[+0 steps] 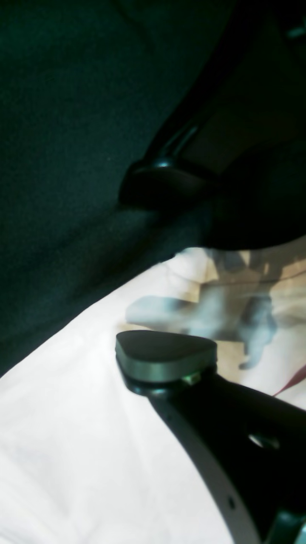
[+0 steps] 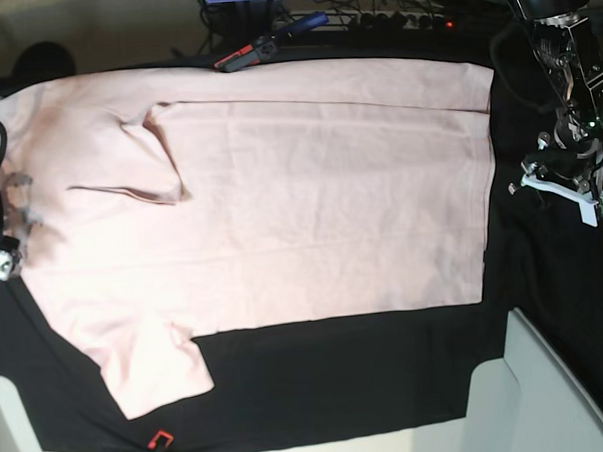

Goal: Fold the T-shirt properly
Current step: 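Move both grippers down to the shirt's side corners at the collar edge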

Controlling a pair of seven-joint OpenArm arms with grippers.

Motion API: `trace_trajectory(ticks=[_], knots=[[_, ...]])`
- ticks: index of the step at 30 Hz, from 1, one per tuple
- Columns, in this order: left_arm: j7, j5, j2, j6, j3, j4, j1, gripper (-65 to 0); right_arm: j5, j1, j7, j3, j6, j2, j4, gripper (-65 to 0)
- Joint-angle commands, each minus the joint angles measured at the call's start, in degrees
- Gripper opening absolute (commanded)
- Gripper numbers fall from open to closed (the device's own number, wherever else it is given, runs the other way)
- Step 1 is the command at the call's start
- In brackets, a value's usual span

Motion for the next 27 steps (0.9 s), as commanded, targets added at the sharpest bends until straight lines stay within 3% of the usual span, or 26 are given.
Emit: trace_trajectory(ticks=[1, 17, 19, 22, 25, 27], knots=[[-1.12, -0.25, -0.98, -0.03, -0.34, 1.02, -0.53, -41.8, 0.44, 1.45, 1.02, 0.29, 0.24, 1.37, 0.63, -21.6], [-1.12, -0.25, -0.98, -0.03, -0.34, 1.02, -0.89, -41.8, 0.44, 0.66, -0.57, 0.11, 0.41, -2.41, 0.63, -22.6], [-1.12, -0.25, -0.89, -0.03, -0.34, 0.93, -0.97, -41.8, 0.44, 0.66, -0.57, 0.11, 0.41, -2.41, 0.71, -28.0], [-1.12, -0.25, -0.72, -0.03, -0.08, 0.75, -2.03, -41.0, 0.44, 0.66, -0.57, 0.11, 0.41, -2.41, 0.71, -42.5], [-1.12, -0.25, -0.89, -0.03, 3.53, -1.71, -4.14, -35.9, 0.44, 0.66, -0.57, 0.03, 0.41, -2.41, 0.71, -56.7], [-1.12, -0.25, -0.89, -0.03, 5.55, -3.64, -5.63, -34.8, 0.44, 0.66, -0.57, 0.03, 0.41, -2.41, 0.71, -62.1]])
